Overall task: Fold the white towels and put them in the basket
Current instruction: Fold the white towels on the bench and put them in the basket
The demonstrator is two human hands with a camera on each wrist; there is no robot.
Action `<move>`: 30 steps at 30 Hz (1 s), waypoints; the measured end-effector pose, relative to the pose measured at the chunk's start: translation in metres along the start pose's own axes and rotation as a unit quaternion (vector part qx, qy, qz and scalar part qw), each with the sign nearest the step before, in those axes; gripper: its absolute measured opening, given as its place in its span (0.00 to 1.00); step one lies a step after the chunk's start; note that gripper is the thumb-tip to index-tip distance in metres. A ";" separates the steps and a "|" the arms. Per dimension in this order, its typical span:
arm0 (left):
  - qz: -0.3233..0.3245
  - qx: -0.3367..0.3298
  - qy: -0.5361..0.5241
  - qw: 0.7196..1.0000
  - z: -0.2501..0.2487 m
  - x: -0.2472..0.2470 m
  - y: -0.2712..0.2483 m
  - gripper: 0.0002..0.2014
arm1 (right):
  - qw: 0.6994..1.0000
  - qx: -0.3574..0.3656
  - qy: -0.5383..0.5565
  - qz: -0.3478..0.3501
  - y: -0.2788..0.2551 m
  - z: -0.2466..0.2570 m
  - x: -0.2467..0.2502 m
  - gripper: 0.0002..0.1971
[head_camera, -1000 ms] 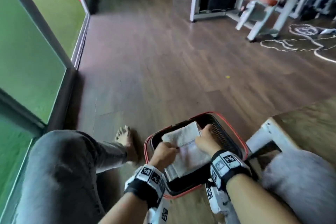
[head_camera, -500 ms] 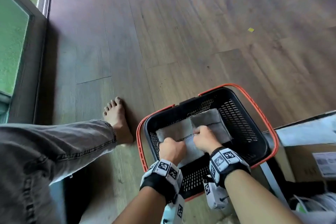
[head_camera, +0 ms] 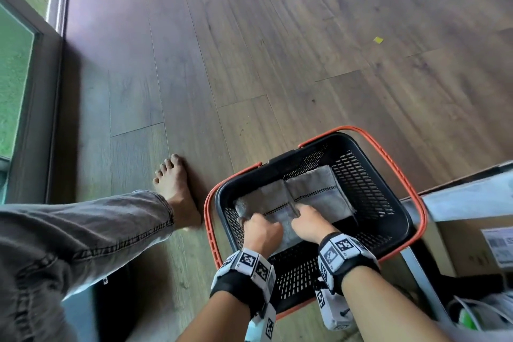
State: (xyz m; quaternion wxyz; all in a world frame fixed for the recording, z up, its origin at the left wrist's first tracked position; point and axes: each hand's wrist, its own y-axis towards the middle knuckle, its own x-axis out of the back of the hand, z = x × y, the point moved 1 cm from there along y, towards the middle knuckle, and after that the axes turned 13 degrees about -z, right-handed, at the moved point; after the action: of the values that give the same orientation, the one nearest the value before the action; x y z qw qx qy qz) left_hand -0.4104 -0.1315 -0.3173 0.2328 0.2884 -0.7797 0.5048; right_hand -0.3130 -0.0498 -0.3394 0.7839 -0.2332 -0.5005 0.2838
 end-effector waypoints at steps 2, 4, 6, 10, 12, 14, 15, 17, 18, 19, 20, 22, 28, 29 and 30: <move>0.000 -0.005 -0.023 1.000 -0.005 0.005 -0.005 0.23 | 0.999 0.017 -0.011 -0.036 -0.009 0.003 0.009 0.20; 0.008 -0.027 -0.064 0.998 -0.011 0.011 -0.013 0.28 | 0.995 0.042 -0.025 -0.087 -0.024 0.010 0.025 0.20; -0.001 -0.063 -0.082 0.995 -0.016 0.022 -0.021 0.29 | 0.987 0.069 -0.013 -0.145 -0.041 0.017 0.045 0.18; 0.003 -0.136 -0.089 0.987 -0.031 0.054 -0.057 0.21 | 0.960 0.112 0.054 -0.251 -0.083 0.029 0.084 0.17; 0.006 -0.182 -0.091 0.979 -0.039 0.072 -0.082 0.13 | 0.943 0.129 0.088 -0.293 -0.110 0.034 0.104 0.16; 0.006 -0.227 -0.089 0.970 -0.046 0.089 -0.109 0.08 | 0.926 0.144 0.117 -0.328 -0.140 0.039 0.122 0.15; 0.006 -0.242 -0.088 0.966 -0.049 0.097 -0.122 0.09 | 0.917 0.152 0.131 -0.345 -0.154 0.041 0.131 0.14; 0.000 -0.266 -0.082 0.960 -0.053 0.114 -0.147 0.10 | 0.899 0.165 0.158 -0.374 -0.182 0.044 0.147 0.12; -0.004 -0.278 -0.079 0.957 -0.055 0.122 -0.159 0.09 | 0.892 0.169 0.166 -0.385 -0.196 0.045 0.153 0.11; -0.009 -0.293 -0.081 0.953 -0.057 0.129 -0.171 0.09 | 0.887 0.172 0.171 -0.393 -0.210 0.047 0.159 0.10; -0.014 -0.306 -0.084 0.948 -0.058 0.136 -0.182 0.10 | 0.883 0.173 0.175 -0.400 -0.223 0.047 0.163 0.09; -0.020 -0.325 -0.092 0.941 -0.057 0.148 -0.204 0.12 | 0.876 0.177 0.180 -0.412 -0.248 0.046 0.170 0.08; -0.011 -0.379 -0.093 0.921 -0.054 0.174 -0.264 0.18 | 0.857 0.176 0.196 -0.442 -0.310 0.035 0.183 0.05; -0.012 -0.392 -0.093 0.915 -0.057 0.175 -0.272 0.19 | 0.853 0.175 0.200 -0.449 -0.317 0.033 0.188 0.05; -0.012 -0.404 -0.092 0.910 -0.060 0.176 -0.280 0.19 | 0.850 0.172 0.203 -0.455 -0.323 0.031 0.193 0.05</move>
State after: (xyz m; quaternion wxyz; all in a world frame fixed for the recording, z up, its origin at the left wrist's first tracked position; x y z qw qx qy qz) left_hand -0.3420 -0.2047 0.0036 0.2629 0.2245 -0.9313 0.1147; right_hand -0.2083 -0.1523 0.0084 0.9372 0.1069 -0.3230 -0.0765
